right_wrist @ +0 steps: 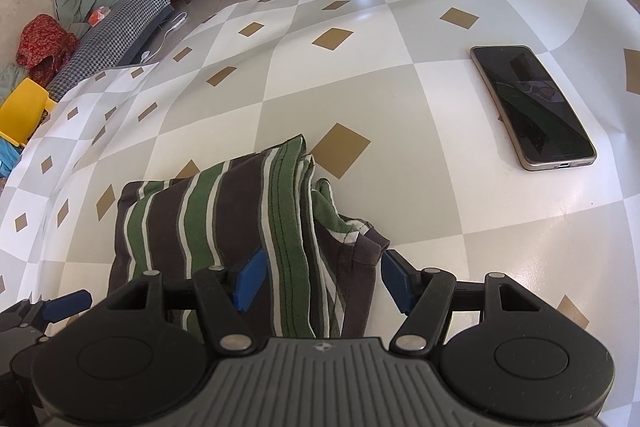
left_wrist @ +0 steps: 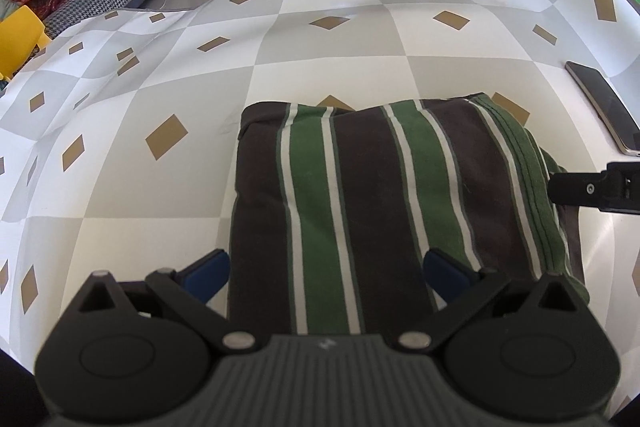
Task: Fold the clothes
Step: 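Bring both open grippers to the edge of the striped bundle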
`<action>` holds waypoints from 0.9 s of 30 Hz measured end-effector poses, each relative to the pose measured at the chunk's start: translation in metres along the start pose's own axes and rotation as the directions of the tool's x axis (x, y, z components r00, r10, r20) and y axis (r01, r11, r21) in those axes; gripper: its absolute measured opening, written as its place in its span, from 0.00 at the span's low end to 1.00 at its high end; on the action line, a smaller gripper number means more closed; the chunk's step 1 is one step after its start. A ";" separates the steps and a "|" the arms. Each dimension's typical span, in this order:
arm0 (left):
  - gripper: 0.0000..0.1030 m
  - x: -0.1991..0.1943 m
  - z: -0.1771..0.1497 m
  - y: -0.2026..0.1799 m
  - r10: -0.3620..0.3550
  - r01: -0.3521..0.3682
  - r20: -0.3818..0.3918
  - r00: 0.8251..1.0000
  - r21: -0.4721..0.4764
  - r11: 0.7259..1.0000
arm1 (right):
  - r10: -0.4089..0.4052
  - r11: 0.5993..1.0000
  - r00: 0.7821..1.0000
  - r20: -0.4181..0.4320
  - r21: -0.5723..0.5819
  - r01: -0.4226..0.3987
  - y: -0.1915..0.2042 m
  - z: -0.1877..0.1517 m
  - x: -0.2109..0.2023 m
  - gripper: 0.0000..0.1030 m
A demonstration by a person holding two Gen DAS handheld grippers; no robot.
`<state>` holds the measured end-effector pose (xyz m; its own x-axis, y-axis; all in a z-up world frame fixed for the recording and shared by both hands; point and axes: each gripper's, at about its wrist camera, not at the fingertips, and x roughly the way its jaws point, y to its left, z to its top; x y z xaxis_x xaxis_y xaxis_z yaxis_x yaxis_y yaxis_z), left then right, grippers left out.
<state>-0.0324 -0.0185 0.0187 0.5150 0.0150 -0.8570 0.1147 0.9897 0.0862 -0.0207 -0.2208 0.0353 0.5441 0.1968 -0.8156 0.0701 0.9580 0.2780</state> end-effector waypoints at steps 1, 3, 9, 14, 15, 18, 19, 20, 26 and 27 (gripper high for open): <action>1.00 -0.002 0.000 -0.001 0.001 -0.001 0.002 1.000 0.001 1.000 | 0.003 1.000 1.000 0.003 -0.001 -0.003 0.000 0.000 -0.001 0.62; 1.00 -0.005 -0.002 -0.003 0.005 -0.005 0.006 1.000 0.006 1.000 | 0.008 1.000 1.000 0.009 -0.004 -0.008 0.001 0.000 -0.002 0.62; 1.00 -0.014 -0.007 -0.010 0.017 -0.018 0.017 1.000 0.021 1.000 | 0.025 1.000 0.999 0.026 -0.012 -0.024 0.004 -0.001 -0.006 0.62; 1.00 -0.020 -0.010 -0.014 0.020 -0.020 0.016 1.000 0.027 0.999 | 0.042 0.999 0.998 0.035 -0.014 -0.042 0.004 -0.001 -0.009 0.62; 1.00 -0.022 -0.011 -0.014 0.019 -0.020 0.015 1.000 0.026 0.999 | 0.048 0.999 0.998 0.034 -0.012 -0.048 0.004 -0.001 -0.009 0.62; 1.00 -0.024 -0.014 -0.016 0.018 -0.018 0.013 1.000 0.027 0.999 | 0.064 0.998 0.997 0.033 -0.005 -0.064 0.003 -0.002 -0.010 0.62; 1.00 -0.025 -0.015 -0.017 0.018 -0.018 0.012 1.000 0.028 0.999 | 0.065 0.998 0.997 0.033 -0.004 -0.065 0.003 -0.003 -0.010 0.62; 1.00 -0.026 -0.016 -0.018 0.018 -0.018 0.012 1.000 0.032 0.999 | 0.065 0.998 0.997 0.034 -0.005 -0.065 0.003 -0.003 -0.010 0.62; 1.00 -0.031 -0.021 -0.022 0.019 -0.019 0.014 1.000 0.041 0.999 | 0.062 0.998 0.997 0.035 -0.019 -0.061 0.004 -0.003 -0.011 0.62; 1.00 -0.032 -0.021 -0.023 0.019 -0.019 0.016 1.000 0.041 0.999 | 0.064 0.998 0.997 0.032 -0.018 -0.063 0.004 -0.003 -0.011 0.62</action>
